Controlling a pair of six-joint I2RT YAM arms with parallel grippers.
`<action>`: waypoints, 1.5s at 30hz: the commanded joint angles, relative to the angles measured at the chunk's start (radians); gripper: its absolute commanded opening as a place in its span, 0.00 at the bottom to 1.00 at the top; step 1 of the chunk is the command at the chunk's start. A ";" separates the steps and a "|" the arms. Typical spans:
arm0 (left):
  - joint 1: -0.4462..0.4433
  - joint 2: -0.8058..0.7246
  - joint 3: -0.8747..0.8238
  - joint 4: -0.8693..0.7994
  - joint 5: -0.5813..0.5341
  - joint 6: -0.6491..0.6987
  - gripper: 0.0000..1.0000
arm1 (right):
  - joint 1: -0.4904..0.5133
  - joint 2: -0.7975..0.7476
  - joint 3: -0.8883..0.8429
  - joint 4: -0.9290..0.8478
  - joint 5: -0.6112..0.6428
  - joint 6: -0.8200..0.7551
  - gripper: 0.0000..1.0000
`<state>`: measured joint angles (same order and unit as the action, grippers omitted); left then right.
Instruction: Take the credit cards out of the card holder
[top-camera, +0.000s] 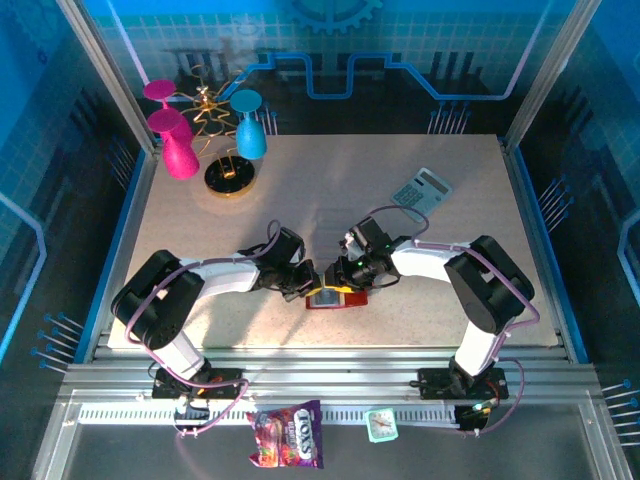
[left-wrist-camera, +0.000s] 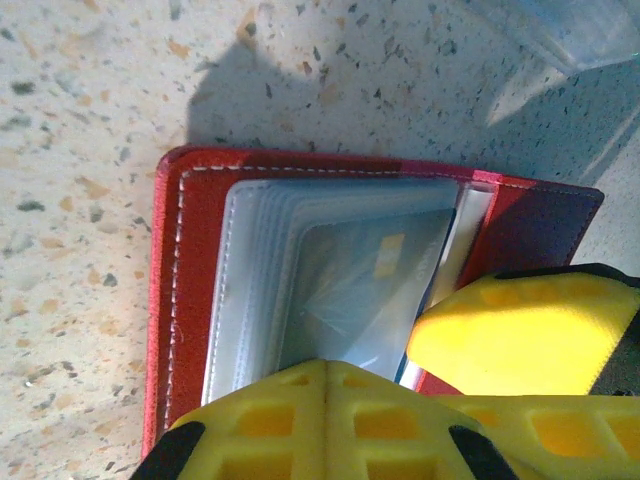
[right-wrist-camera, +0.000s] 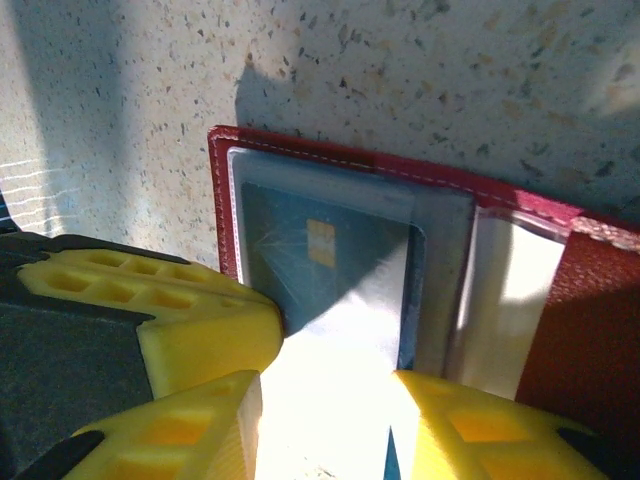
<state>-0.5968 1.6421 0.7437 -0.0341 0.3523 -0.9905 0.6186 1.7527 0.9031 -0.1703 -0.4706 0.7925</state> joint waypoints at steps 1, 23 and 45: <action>-0.008 0.004 0.013 -0.082 -0.022 0.027 0.02 | -0.009 -0.005 0.016 -0.106 0.071 -0.043 0.42; -0.025 -0.015 0.052 -0.139 -0.017 0.042 0.03 | -0.009 -0.052 0.061 -0.127 0.056 -0.070 0.42; -0.023 0.020 0.088 -0.235 -0.101 0.107 0.03 | -0.106 -0.041 -0.093 0.063 -0.117 -0.032 0.32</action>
<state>-0.6147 1.6432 0.8131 -0.2016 0.2977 -0.9131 0.5159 1.7039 0.8288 -0.1574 -0.5316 0.7422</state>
